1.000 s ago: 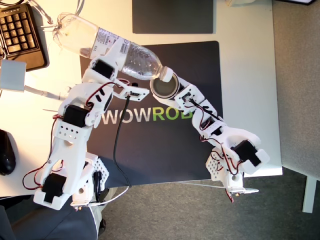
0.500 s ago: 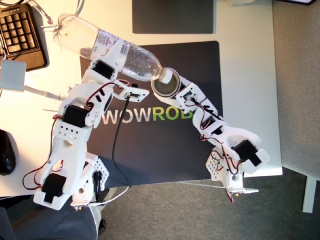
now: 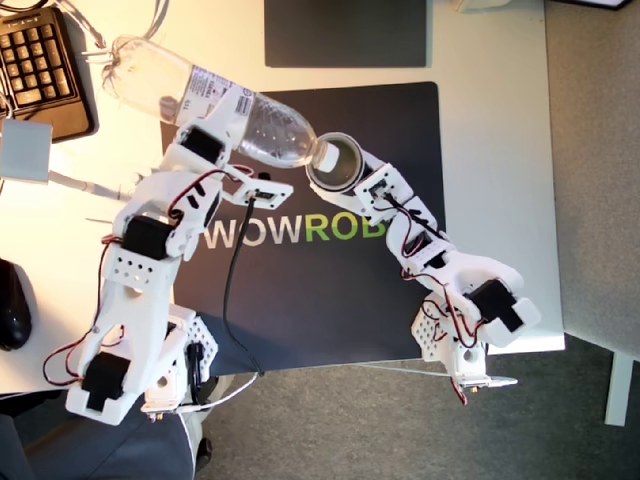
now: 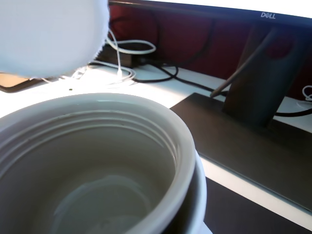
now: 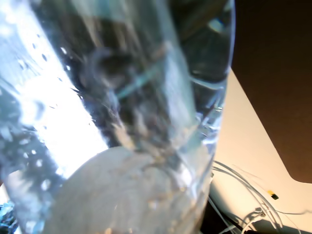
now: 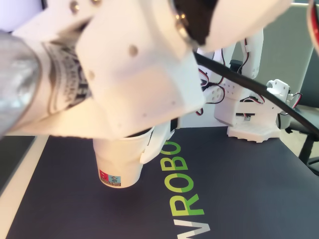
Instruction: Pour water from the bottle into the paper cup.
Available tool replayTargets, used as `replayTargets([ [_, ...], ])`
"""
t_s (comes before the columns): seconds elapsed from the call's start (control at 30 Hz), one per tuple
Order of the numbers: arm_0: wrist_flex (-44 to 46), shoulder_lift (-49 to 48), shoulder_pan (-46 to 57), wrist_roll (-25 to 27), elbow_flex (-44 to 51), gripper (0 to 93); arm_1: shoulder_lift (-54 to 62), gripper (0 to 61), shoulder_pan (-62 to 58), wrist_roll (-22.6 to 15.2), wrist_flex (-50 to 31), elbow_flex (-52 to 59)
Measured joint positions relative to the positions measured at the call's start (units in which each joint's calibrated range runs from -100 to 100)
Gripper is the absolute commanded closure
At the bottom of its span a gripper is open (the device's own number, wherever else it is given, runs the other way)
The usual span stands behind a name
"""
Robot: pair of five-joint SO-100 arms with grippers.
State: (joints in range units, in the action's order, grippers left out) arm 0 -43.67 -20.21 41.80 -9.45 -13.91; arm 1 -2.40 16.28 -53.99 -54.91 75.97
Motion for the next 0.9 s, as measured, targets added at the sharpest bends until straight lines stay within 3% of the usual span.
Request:
replayTargets([
  [0.9,0.0,-1.31,-0.56,0.0,-2.08,92.7,0.0,61.2,-0.2,0.39,0.0,0.0],
])
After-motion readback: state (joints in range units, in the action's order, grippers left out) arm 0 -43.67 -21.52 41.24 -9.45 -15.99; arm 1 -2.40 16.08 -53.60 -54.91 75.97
